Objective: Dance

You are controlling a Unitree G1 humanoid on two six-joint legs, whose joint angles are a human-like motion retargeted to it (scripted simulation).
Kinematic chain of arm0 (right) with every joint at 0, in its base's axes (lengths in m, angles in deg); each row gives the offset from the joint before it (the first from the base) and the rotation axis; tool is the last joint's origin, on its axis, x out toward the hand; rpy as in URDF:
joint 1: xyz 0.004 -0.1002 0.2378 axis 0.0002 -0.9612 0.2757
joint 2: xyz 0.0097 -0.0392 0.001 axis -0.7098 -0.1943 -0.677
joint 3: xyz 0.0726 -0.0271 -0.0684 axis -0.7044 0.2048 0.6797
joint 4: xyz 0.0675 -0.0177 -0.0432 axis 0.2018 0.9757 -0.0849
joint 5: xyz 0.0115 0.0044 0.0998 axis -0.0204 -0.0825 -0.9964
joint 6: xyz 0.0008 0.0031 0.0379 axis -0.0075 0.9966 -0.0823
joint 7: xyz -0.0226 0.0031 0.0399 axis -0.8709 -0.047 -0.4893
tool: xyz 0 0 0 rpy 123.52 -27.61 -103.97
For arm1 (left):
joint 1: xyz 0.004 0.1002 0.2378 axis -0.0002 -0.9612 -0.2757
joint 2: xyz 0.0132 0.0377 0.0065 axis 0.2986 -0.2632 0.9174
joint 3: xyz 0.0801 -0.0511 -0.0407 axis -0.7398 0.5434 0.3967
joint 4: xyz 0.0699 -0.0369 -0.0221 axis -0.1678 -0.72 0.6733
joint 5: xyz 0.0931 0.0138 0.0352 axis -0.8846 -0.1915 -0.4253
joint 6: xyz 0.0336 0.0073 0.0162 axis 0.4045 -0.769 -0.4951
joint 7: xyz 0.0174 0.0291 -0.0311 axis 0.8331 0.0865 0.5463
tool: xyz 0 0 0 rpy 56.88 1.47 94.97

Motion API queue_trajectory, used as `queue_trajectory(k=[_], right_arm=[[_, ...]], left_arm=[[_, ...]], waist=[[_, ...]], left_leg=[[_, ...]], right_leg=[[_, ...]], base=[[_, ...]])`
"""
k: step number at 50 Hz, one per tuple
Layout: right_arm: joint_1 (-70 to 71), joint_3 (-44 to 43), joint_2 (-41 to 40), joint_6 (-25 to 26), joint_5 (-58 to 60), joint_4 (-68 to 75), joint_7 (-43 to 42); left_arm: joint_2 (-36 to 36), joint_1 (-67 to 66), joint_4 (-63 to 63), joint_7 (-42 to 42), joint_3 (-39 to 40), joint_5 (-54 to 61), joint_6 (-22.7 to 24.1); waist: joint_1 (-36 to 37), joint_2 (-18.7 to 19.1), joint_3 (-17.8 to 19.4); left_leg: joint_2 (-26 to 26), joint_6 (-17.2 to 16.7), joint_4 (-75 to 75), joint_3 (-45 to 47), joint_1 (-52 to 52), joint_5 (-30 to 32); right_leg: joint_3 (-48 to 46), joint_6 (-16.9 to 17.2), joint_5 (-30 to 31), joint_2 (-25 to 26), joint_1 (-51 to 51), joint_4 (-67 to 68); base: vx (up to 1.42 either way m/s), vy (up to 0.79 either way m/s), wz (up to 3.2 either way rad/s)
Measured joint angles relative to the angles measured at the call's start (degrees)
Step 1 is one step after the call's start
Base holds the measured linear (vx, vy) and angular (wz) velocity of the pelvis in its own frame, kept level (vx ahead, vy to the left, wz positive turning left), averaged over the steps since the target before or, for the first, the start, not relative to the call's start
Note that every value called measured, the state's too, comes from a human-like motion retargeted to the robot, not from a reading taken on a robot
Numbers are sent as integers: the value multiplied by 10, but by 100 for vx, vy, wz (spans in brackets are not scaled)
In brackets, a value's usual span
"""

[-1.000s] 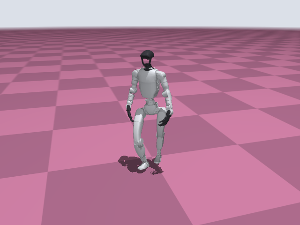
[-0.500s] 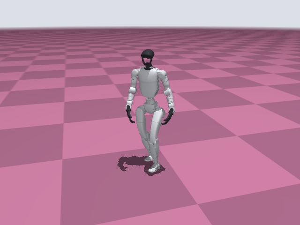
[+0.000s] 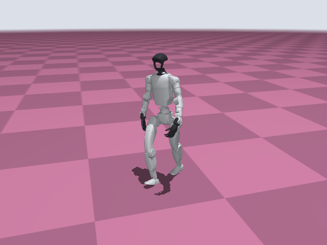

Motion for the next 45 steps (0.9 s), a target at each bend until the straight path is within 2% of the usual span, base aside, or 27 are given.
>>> queue_trajectory(k=[3, 5, 7, 8, 10, 12, 13, 15, 18, 19, 23, 25, 28, 30, 32, 33, 35, 37, 39, 42, 43, 45], right_arm=[[-25, -21, 0, 8, 3, 20, -8], [-29, -40, 4, 10, 13, 33, -20], [-21, -42, -1, 12, 16, 29, -31], [-13, -40, -3, 12, 19, 23, -35], [10, -31, -10, 13, 20, 7, -45], [63, -15, -21, 18, 14, -18, -53], [78, -5, -25, 16, 11, -35, -55], [118, 18, -40, 16, 1, -74, -54], [158, 59, -55, 12, -7, -127, -39], [165, 71, -58, 10, -6, -140, -36], [174, 102, -59, 5, 7, -167, -31], [159, 108, -58, 8, 15, -158, -34], [129, 113, -56, 14, 33, -115, -39], [108, 116, -50, 19, 43, -86, -43], [93, 116, -37, 21, 53, -62, -49], [91, 111, -28, 19, 58, -50, -52], [66, 105, -15, 20, 62, -33, -54], [43, 89, -4, 21, 61, -21, -50], [22, 67, 8, 23, 51, -9, -42], [-12, 38, 16, 29, 27, 0, -33], [-22, 30, 19, 30, 20, 0, -31], [-36, 19, 21, 30, 12, 0, -32]], left_arm=[[-16, -15, 0, -2, 10, 0, 0], [-36, -34, -9, -17, 17, -3, -6], [-51, -56, -21, -22, 14, -14, -13], [-58, -66, -27, -25, 11, -18, -17], [-69, -83, -38, -32, 6, -20, -27], [-66, -80, -55, -34, 17, -5, -40], [-69, -91, -61, -32, 19, 4, -44], [-64, -98, -83, -27, 30, 27, -49], [-56, -100, -123, -15, 37, 53, -48], [-54, -102, -132, -10, 38, 57, -48], [-37, -92, -154, 23, 56, 74, -45], [-33, -87, -157, 38, 65, 82, -40], [-21, -64, -154, 67, 70, 94, -28], [-18, -51, -140, 77, 57, 87, -21], [-12, -32, -119, 85, 35, 69, -18], [-8, -14, -107, 89, 24, 57, -20], [-4, 0, -85, 90, 3, 40, -17], [5, 20, -60, 87, -10, 25, -17], [7, 40, -37, 78, -19, 12, -18], [8, 55, -14, 53, -34, -8, -17], [8, 57, -10, 45, -39, -16, -18], [5, 53, -5, 35, -44, -28, -17]], waist=[[2, 10, -19], [-5, 56, -2], [0, 97, 16], [5, 107, 22], [18, 115, 32], [34, 103, 36], [43, 95, 37], [55, 50, 35], [58, -22, 17], [59, -34, 12], [64, -72, -15], [59, -91, -27], [46, -133, -33], [27, -152, -26], [4, -156, -15], [-3, -152, -5], [-30, -155, 3], [-48, -133, 10], [-49, -94, 17], [-49, -59, 6], [-45, -47, -3], [-41, -40, -14]], left_leg=[[2, -21, 83, 5, 6, 12], [47, -69, 315, 9, -41, 4], [101, -118, 520, 19, -111, 66], [126, -123, 595, 30, -145, 82], [178, -96, 700, 49, -217, 54], [215, -48, 711, 59, -297, -8], [225, -28, 691, 63, -325, -40], [200, -3, 581, 80, -366, -75], [128, -13, 324, 89, -384, -55], [116, -20, 277, 87, -393, -53], [82, -25, 206, 88, -399, -33], [61, -14, 227, 102, -393, -12], [17, 14, 223, 146, -345, -6], [-12, 30, 202, 165, -299, -13], [-36, 34, 142, 169, -233, -8], [-47, 34, 51, 161, -168, 21], [-64, 30, 20, 159, -113, 21], [-53, 24, -6, 151, -67, 8], [-29, 16, -52, 148, -19, 8], [-14, 8, -78, 149, 8, 3], [-9, 6, -80, 152, 9, -1], [-16, 2, -72, 158, 17, -6]], right_leg=[[21, -17, 25, 15, 8, 53], [-3, -42, 27, 57, 78, 55], [-20, -68, 16, 105, 122, 54], [-21, -76, 6, 120, 140, 58], [-17, -86, -14, 139, 177, 60], [7, -83, 0, 149, 236, -16], [18, -80, -10, 148, 251, -12], [47, -66, -21, 112, 290, -38], [78, -41, -59, 41, 307, -18], [83, -36, -71, 30, 310, 0], [106, -16, -104, -9, 315, 80], [113, 6, -92, -35, 313, 139], [78, 46, 0, -144, 280, 283], [54, 37, 51, -219, 230, 398], [40, -2, 32, -267, 166, 473], [36, -23, 10, -271, 132, 489], [21, -46, -44, -279, 78, 491], [-13, -55, -79, -231, 35, 437], [-54, -54, -79, -157, 11, 339], [-105, -30, -49, -79, -9, 161], [-123, -23, -34, -57, -7, 97], [-137, -15, -23, -49, -14, 57]], base=[[81, 2, -11], [79, 1, 11], [69, 3, -19], [70, 4, -35], [74, 4, -44], [79, 6, -68], [82, 9, -83], [85, 14, -80], [82, 19, -58], [73, 21, -41], [77, 24, -39], [77, 25, -27], [76, 24, -50], [70, 23, -51], [72, 23, -68], [74, 21, -75], [72, 16, -43], [76, 13, -32], [77, 13, -41], [73, 11, -24], [70, 12, -23], [68, 15, -10]])
